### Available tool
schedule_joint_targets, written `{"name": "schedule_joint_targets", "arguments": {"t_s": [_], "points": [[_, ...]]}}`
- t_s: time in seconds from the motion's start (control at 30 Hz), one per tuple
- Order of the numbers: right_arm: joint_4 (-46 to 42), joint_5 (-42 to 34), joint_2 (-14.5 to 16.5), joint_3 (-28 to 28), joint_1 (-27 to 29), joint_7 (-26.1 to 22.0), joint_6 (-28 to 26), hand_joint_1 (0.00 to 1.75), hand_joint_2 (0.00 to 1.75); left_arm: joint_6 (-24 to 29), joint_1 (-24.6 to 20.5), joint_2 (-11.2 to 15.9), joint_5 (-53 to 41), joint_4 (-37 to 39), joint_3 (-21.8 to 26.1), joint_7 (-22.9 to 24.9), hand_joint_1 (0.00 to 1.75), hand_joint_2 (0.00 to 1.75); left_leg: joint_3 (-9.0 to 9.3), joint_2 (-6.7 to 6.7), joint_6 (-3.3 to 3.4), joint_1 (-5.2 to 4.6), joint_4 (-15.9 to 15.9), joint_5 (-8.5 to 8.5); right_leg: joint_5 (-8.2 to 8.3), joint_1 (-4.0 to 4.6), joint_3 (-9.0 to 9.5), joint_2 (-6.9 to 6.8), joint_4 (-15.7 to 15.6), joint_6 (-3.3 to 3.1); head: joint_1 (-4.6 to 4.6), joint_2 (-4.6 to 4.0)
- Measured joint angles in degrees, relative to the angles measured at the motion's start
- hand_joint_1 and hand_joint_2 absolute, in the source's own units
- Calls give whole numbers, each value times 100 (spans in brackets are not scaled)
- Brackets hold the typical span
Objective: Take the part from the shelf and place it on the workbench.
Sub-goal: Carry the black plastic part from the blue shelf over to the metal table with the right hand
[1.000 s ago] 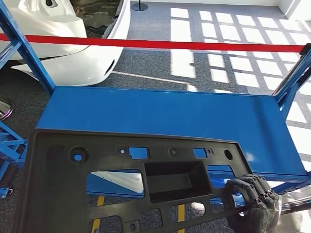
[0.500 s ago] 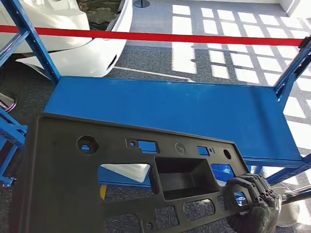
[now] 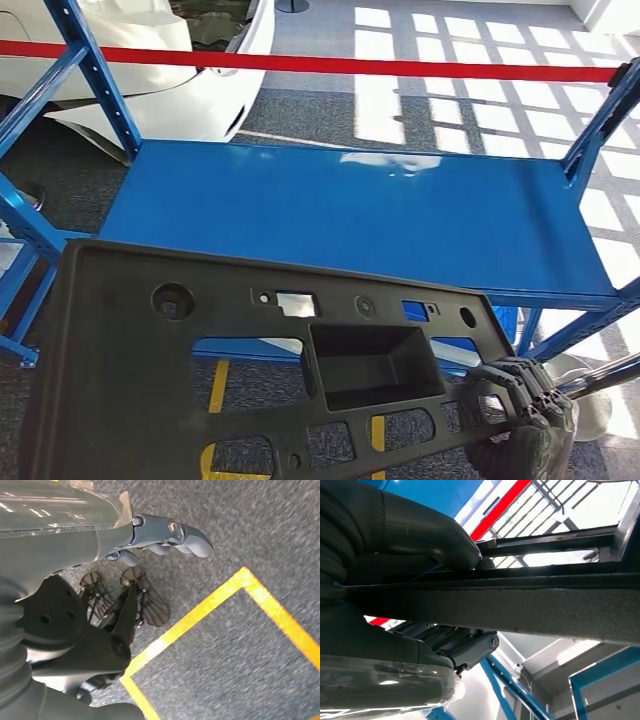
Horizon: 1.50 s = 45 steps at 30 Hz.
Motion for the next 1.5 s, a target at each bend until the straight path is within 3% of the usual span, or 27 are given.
{"name": "schedule_joint_targets", "arguments": {"t_s": [0.07, 0.1, 0.17, 0.23, 0.27, 0.3, 0.37, 0.4, 0.47, 0.5, 0.57, 0.63, 0.73, 0.77, 0.83, 0.9, 0.97, 1.0, 1.07, 1.1, 1.17, 1.23, 1.27, 1.33, 1.37, 1.43, 1.5], "points": [[1, 0, 1, 3, 0, 1, -1, 175, 175, -2, 5, -1, 0, 0, 4, 0, 0, 175, -51, -14, -74, 20, -10, 29, 111, -2, -69, -15, -64, -52, 1, 0], [2, 0, 3, 5, -2, 1, -2, 175, 175, -2, 8, 0, 0, 0, 5, 0, 0, 175, -96, -29, -107, 23, 52, -90, 190, -12, -130, -29, -85, -86, 0, 0], [6, 0, 12, 11, -3, 1, -4, 175, 175, 1, 13, 2, 1, 0, 10, 1, 0, 175, -235, -53, -168, 37, 490, -619, 335, -32, -295, -55, -89, -134, -6, 0], [13, 0, 20, 14, 1, 1, -5, 175, 175, 1, 17, 4, 1, 0, 12, 1, 0, 175, -358, -56, -217, 60, 1221, -1092, 447, -32, -506, -63, -23, -143, -8, 0], [16, -1, 22, 14, 2, 1, -5, 175, 175, 1, 17, 6, 0, 0, 13, 0, 0, 175, -362, -56, -237, 72, 1488, -1132, 495, -34, -621, -68, 27, -136, -8, 0], [20, -2, 22, 14, 1, 1, -5, 175, 175, 0, 16, 8, 0, 0, 13, 0, 0, 175, -298, -55, -257, 86, 1600, -1043, 538, -40, -745, -71, 90, -123, -8, 0], [23, -8, 22, 14, 0, 2, -6, 175, 175, 0, 9, 10, 0, 0, 14, 0, 0, 175, 100, -55, -292, 127, 1223, -722, 601, -60, -992, -71, 252, -81, -9, 0], [22, -12, 22, 14, -1, 3, -7, 175, 175, -2, 0, 9, 0, 0, 14, 0, 0, 175, 397, -55, -310, 143, 816, -675, 621, -60, -1107, -66, 349, -55, -12, 0], [19, -20, 22, 15, -2, 9, -10, 175, 175, -7, -16, 8, 0, 0, 14, -1, 0, 175, 837, -57, -264, 147, 137, -795, 670, -55, -1263, -60, 500, 10, -9, 0], [18, -22, 23, 17, -3, 12, -11, 175, 175, -10, -21, 8, 0, 0, 14, -1, 0, 175, 912, -59, -220, 131, -11, -864, 708, -55, -1302, -59, 532, 46, -9, 0], [20, -25, 23, 21, 0, 17, -12, 175, 175, -10, -14, 7, 0, 0, 15, -1, 0, 175, 857, -45, -97, 111, -23, -819, 761, -74, -1335, -53, 546, 124, -7, 0], [21, -27, 22, 22, 4, 19, -12, 175, 175, -9, -10, 5, 1, 0, 17, 0, 0, 175, 750, -15, 18, 112, -25, -697, 457, -97, -1404, -44, 747, 190, 3, 0], [27, -30, 22, 22, 4, 30, -10, 175, 175, -9, -13, 5, 0, 0, 19, 0, 0, 175, 496, 8, 94, 86, -13, -487, -359, -111, -1598, -45, 1732, 249, 14, 0], [31, -31, 22, 22, 5, 33, -10, 175, 175, -9, -13, 5, 0, 0, 19, 0, 0, 175, 400, 13, 100, 72, -3, -419, -440, -110, -1609, -44, 2018, 254, 14, 0], [35, -33, 22, 22, 4, 34, -11, 175, 175, -9, -12, 6, 0, 0, 19, 0, 0, 175, 211, 18, 104, 39, 17, -290, -229, -103, -1363, -42, 2030, 230, 13, 0], [33, -34, 22, 22, -3, 34, -11, 175, 175, -9, -15, 2, 0, -1, 19, 0, 0, 175, 72, 11, 97, 12, 29, -173, 38, -71, -744, -23, 1277, 138, 10, 0], [24, -34, 22, 22, -14, 34, -12, 175, 175, -10, -17, -6, 0, -1, 19, 0, 0, 175, 2, 1, 62, -3, 32, -66, 26, -17, -130, -4, 374, 31, 4, 0], [21, -35, 22, 21, -18, 36, -12, 175, 175, -11, -18, -9, 0, -1, 19, 1, 0, 175, -24, 1, 30, 2, 28, -10, -17, 10, 26, 3, 111, -6, 2, 0], [22, -37, 23, 21, -21, 38, -12, 175, 175, -11, -11, -8, 0, 0, 19, 1, 0, 175, -88, 0, -40, 21, 18, 81, 19, 22, 28, -10, -56, -52, 2, 0], [25, -38, 24, 22, -23, 39, -11, 175, 175, -9, -7, -7, 0, 0, 20, 1, 0, 175, -134, -11, -73, 29, 48, 20, 86, 15, -36, -22, -73, -84, 1, 0], [34, -46, 25, 25, -28, 47, -10, 175, 175, -7, 3, -2, 0, 0, 21, 0, 0, 175, -255, -39, -125, 41, 381, -429, 244, -15, -209, -52, -89, -141, -9, 0], [48, -67, 25, 27, -30, 73, -10, 175, 175, -10, 6, 3, 0, 0, 22, 0, 0, 175, -389, -50, -170, 56, 1096, -996, 381, -10, -427, -64, -37, -167, -16, 0], [56, -81, 25, 27, -30, 87, -10, 175, 175, -11, 7, 4, 0, 0, 22, 0, 0, 175, -419, -50, -189, 63, 1438, -1118, 441, -9, -548, -71, 6, -164, -16, 0], [72, -112, 25, 27, -31, 101, -10, 175, 175, -13, 5, 7, 0, -1, 22, 0, 0, 175, -281, -50, -217, 80, 1661, -950, 535, -15, -798, -84, 125, -144, -16, 0], [77, -122, 25, 27, -31, 102, -10, 175, 175, -13, 2, 8, 0, -1, 23, 0, 0, 175, -78, -50, -227, 94, 1473, -780, 571, -21, -926, -85, 203, -125, -16, 0], [79, -133, 25, 26, -33, 108, -10, 175, 175, -13, -13, 10, 0, -1, 23, 0, 0, 175, 503, -52, -231, 118, 700, -675, 620, -22, -1150, -82, 381, -78, -17, 1], [78, -139, 25, 24, -34, 126, -13, 175, 175, -14, -25, 10, 0, 0, 22, -1, 0, 175, 879, -58, -179, 113, 94, -820, 686, -12, -1286, -82, 504, -18, -13, 1]]}}
